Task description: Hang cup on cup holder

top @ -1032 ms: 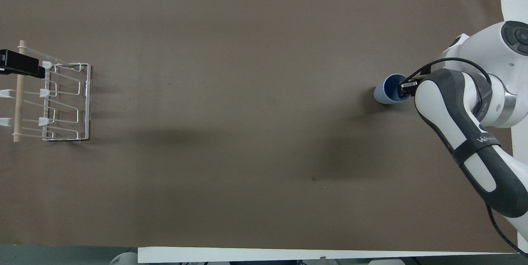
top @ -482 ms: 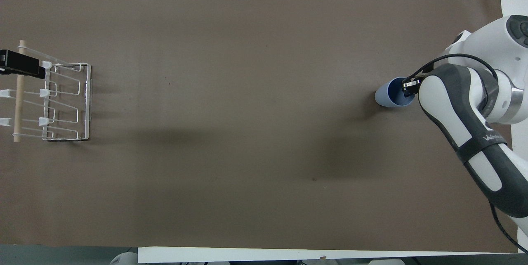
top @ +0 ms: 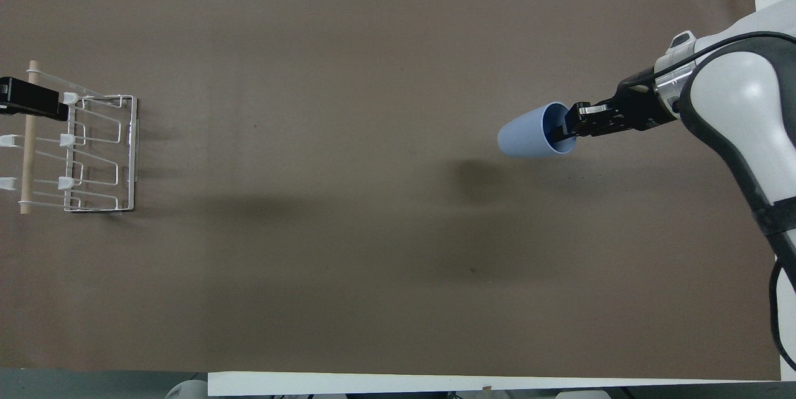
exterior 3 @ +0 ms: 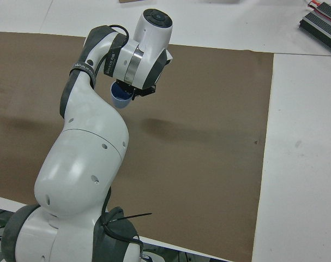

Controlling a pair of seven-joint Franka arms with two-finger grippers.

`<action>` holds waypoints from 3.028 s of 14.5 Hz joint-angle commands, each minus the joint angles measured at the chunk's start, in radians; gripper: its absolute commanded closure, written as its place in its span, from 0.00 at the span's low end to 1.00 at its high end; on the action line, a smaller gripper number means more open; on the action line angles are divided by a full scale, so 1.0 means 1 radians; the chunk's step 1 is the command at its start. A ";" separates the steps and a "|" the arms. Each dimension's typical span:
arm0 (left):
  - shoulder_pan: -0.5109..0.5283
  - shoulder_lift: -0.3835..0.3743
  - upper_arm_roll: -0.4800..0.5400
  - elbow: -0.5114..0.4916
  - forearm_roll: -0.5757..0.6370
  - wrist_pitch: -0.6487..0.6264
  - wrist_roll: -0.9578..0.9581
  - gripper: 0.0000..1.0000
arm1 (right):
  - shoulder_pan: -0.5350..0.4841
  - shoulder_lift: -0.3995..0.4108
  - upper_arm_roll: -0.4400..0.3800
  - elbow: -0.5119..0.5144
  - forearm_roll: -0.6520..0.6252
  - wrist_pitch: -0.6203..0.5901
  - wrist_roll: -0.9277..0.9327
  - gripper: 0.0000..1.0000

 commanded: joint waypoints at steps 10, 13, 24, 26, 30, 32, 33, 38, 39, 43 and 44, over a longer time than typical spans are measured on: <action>-0.037 -0.113 -0.018 -0.195 -0.140 0.067 -0.343 0.00 | 0.277 -0.088 0.003 -0.231 0.760 0.255 0.076 1.00; -0.111 -0.121 -0.018 -0.208 -0.177 0.095 -0.686 0.00 | 0.381 -0.086 0.003 -0.234 0.864 0.386 0.084 1.00; -0.326 -0.122 -0.018 -0.246 -0.341 0.314 -1.579 0.00 | 0.507 -0.077 0.003 -0.233 0.966 0.535 0.093 1.00; -0.367 -0.109 -0.018 -0.282 -0.346 0.395 -1.622 0.00 | 0.507 -0.077 0.003 -0.233 0.966 0.536 0.093 1.00; -0.402 -0.090 -0.018 -0.302 -0.383 0.543 -1.783 0.00 | 0.507 -0.077 0.001 -0.233 0.966 0.536 0.094 1.00; -0.413 -0.093 -0.018 -0.312 -0.384 0.561 -1.793 0.00 | 0.507 -0.077 0.001 -0.233 0.966 0.536 0.094 1.00; -0.428 -0.096 -0.018 -0.323 -0.384 0.563 -1.796 0.00 | 0.507 -0.077 0.001 -0.233 0.966 0.538 0.094 1.00; -0.442 -0.073 -0.018 -0.329 -0.388 0.568 -1.799 0.00 | 0.507 -0.075 0.001 -0.231 0.966 0.538 0.094 1.00; -0.444 -0.073 -0.018 -0.337 -0.388 0.566 -1.799 0.00 | 0.507 -0.075 0.001 -0.231 0.966 0.538 0.096 1.00; -0.444 -0.067 -0.018 -0.342 -0.388 0.584 -1.797 0.03 | 0.507 -0.075 0.001 -0.230 0.966 0.538 0.097 1.00; -0.444 -0.067 -0.018 -0.342 -0.395 0.603 -1.797 0.05 | 0.507 -0.075 0.001 -0.230 0.966 0.539 0.097 1.00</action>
